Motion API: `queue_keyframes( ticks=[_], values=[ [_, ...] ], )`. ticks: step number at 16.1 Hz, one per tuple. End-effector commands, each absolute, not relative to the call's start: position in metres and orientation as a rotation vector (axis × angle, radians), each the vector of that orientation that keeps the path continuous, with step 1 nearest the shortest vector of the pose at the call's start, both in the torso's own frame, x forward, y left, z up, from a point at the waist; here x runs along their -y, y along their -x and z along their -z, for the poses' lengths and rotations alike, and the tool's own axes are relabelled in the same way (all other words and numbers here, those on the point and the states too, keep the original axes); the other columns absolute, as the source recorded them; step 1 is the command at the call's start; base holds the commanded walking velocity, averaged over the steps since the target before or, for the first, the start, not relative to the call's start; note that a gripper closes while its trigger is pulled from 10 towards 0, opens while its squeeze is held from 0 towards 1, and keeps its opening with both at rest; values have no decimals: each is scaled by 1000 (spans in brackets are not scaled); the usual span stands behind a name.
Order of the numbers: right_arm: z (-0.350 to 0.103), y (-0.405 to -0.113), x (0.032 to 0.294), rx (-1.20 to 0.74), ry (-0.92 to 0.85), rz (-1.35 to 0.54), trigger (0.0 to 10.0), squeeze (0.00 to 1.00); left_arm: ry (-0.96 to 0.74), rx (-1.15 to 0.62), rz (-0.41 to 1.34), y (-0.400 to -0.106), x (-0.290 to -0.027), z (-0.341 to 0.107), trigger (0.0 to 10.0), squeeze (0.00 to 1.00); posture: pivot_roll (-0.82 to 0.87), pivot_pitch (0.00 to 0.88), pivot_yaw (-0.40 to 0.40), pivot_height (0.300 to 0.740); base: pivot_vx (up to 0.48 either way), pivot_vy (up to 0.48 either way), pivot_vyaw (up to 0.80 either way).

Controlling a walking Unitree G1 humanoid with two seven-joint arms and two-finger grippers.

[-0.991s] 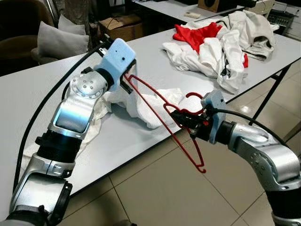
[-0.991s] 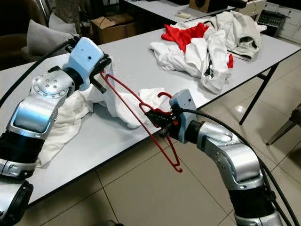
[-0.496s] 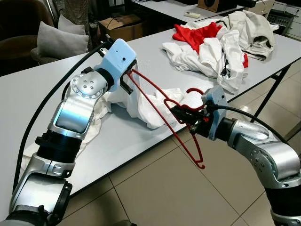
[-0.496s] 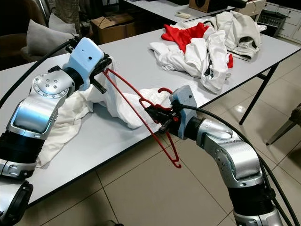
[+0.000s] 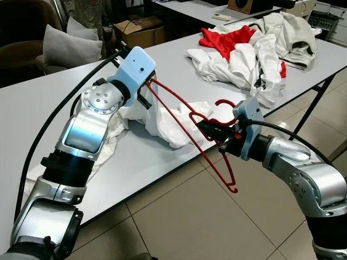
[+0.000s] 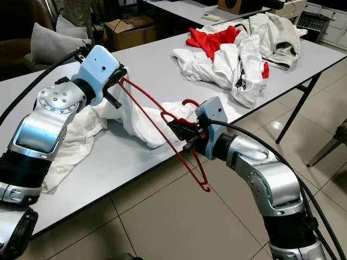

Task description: Hang hanger

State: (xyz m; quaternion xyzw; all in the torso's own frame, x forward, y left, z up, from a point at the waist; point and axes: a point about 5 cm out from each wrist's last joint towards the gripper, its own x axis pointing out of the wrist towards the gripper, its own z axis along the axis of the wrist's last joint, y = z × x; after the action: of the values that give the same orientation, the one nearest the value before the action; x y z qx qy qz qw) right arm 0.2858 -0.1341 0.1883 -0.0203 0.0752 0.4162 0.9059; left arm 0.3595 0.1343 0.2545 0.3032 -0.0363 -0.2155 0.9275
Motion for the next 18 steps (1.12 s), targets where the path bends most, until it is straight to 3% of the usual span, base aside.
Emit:
queue_keyframes(
  ticks=[1,8,18],
  values=[
    [-197,-287,138,-124,53,-835,10000,0,-644,62,433,-361,-137,-254,0,0,-170,0,66,740,0,0,0],
    [-190,-291,145,-167,42,-758,10000,0,-653,69,440,-359,-137,-258,0,0,-169,0,67,740,0,0,0],
    [-157,-291,153,-392,33,-663,10000,0,-665,92,473,-355,-135,-265,0,0,-165,0,57,740,0,0,0]
  ],
)
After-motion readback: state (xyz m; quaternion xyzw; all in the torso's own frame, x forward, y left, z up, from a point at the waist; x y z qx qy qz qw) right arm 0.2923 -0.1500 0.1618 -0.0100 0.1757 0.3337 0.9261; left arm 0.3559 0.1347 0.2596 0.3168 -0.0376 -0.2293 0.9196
